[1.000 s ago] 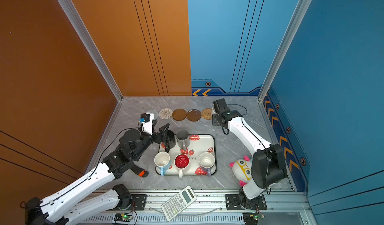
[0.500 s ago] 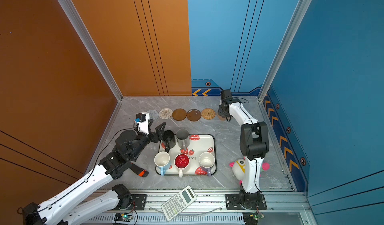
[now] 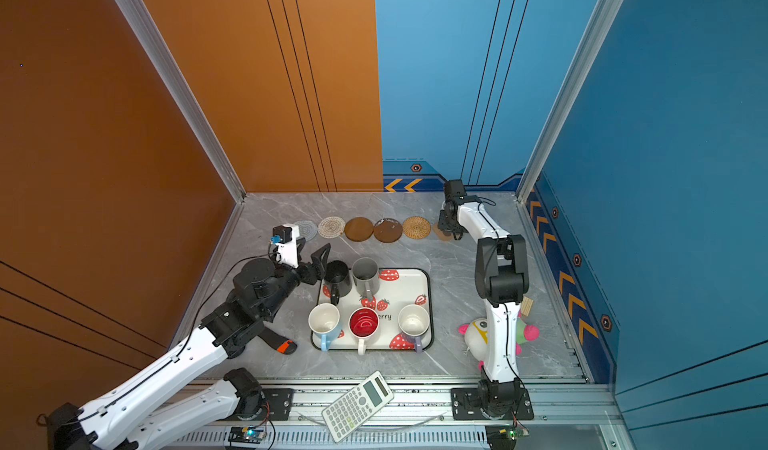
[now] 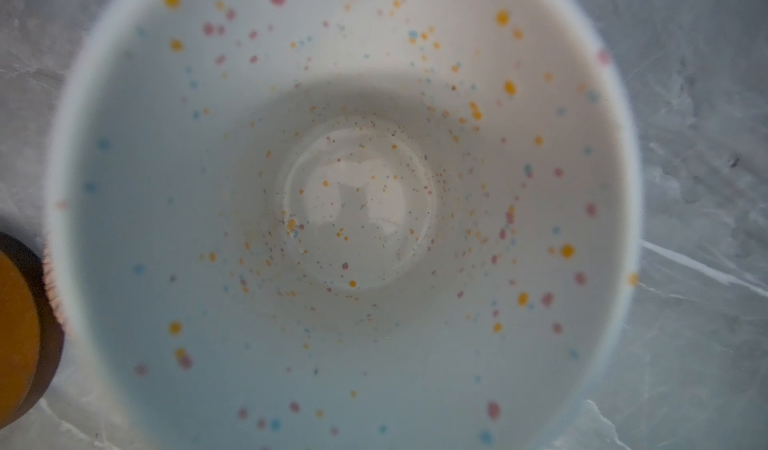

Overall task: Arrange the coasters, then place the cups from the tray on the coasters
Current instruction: 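Lower the speckled mug onto the paw-print coaster and open the right gripper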

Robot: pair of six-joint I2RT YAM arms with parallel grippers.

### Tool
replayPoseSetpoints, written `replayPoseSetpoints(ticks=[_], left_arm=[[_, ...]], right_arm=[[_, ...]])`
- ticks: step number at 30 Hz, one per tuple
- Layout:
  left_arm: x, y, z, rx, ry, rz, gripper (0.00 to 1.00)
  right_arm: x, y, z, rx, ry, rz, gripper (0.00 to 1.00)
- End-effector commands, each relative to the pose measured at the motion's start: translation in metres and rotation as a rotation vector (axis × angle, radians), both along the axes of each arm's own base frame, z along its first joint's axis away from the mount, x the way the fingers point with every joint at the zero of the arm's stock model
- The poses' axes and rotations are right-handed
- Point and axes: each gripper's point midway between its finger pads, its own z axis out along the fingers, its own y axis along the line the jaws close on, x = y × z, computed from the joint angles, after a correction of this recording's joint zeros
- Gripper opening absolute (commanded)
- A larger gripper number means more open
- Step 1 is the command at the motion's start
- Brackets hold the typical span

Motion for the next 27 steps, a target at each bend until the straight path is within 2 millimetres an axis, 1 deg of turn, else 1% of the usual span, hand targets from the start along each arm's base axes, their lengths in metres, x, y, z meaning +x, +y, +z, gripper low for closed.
replayPoseSetpoints(ticks=[1,14,27], left_arm=[[0.002,0.003,-0.003,-0.001,0.009,0.012,0.76],[0.001,0.006,-0.003,-0.001,0.008,0.016,0.76],[0.001,0.006,-0.003,-0.003,0.009,0.017,0.76]], right_arm=[[0.017,0.003,0.029,0.011,-0.095,-0.003,0.0],[0.014,0.002,0.017,-0.008,-0.073,-0.004,0.0],[0.012,0.002,0.011,-0.025,-0.055,-0.003,0.0]])
